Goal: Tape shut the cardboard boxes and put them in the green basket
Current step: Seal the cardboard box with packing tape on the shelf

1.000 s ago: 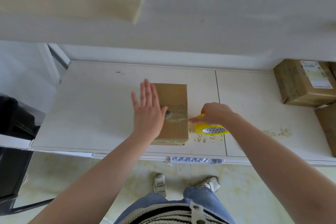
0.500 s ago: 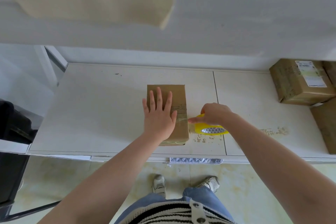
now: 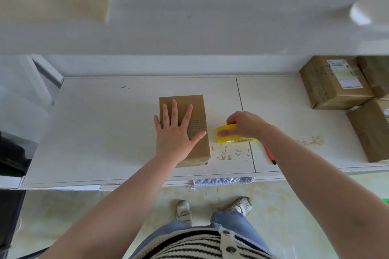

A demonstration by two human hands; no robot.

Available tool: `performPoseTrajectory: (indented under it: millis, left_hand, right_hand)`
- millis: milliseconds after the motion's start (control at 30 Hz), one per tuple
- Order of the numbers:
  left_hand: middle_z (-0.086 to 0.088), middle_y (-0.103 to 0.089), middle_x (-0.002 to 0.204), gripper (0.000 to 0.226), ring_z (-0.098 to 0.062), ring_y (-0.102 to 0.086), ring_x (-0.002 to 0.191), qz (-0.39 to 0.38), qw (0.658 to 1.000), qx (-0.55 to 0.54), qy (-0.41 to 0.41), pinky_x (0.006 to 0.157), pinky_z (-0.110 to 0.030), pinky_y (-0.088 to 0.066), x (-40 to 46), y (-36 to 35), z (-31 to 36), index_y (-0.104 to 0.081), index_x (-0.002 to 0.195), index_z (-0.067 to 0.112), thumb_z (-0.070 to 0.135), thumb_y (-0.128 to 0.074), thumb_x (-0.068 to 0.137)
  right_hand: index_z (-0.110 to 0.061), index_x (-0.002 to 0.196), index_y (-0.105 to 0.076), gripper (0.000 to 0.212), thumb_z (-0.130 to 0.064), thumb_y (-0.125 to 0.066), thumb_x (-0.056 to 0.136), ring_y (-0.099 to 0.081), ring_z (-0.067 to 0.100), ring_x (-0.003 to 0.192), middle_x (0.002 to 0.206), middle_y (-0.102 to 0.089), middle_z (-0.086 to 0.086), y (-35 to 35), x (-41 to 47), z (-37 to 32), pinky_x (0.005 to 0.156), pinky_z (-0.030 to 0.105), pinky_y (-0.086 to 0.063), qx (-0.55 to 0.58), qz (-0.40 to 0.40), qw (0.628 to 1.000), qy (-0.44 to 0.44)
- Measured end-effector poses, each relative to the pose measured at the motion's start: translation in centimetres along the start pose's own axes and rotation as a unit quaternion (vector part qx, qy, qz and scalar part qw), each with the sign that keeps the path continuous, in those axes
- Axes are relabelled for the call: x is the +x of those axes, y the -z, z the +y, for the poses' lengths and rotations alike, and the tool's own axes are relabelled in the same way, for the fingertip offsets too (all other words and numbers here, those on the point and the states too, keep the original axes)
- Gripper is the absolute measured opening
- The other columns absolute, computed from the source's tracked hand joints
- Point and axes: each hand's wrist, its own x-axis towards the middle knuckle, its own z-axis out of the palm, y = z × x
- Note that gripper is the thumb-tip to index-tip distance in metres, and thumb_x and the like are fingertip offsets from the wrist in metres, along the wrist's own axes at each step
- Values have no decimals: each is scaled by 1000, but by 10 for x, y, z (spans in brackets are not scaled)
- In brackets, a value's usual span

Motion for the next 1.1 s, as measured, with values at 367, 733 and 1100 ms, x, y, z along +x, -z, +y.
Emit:
performPoseTrajectory:
  millis: [367, 733, 1100]
  left_hand:
    - [-10, 24, 161, 89, -36, 17, 148, 11, 1000, -4, -6, 118, -59, 0, 0, -1, -2, 20, 151, 40, 87, 6, 77]
    - [-11, 25, 160, 91, -37, 16, 148, -6, 1000, 7, 0, 118, -60, 1, 2, 1, 0, 22, 150, 39, 88, 6, 75]
    - [-11, 26, 160, 90, -37, 16, 148, -3, 1000, 14, 3, 117, -59, 2, 1, 1, 1, 24, 149, 40, 88, 7, 74]
  right_hand:
    - [-21, 59, -49, 60, -78, -59, 72, -48, 15, 59, 57, -46, -5, 6, 1, -4, 56, 28, -33, -15, 6, 1000, -21]
    - [-12, 116, -57, 36, -42, -50, 98, -51, 26, 108, 116, -56, 8, -37, -31, 41, 84, 35, -40, 188, 296, 912, -212]
    - [2, 114, -65, 25, -11, -63, 92, -56, 19, 66, 81, -65, 10, -54, -45, 64, 54, 27, -38, 332, 222, 858, -322]
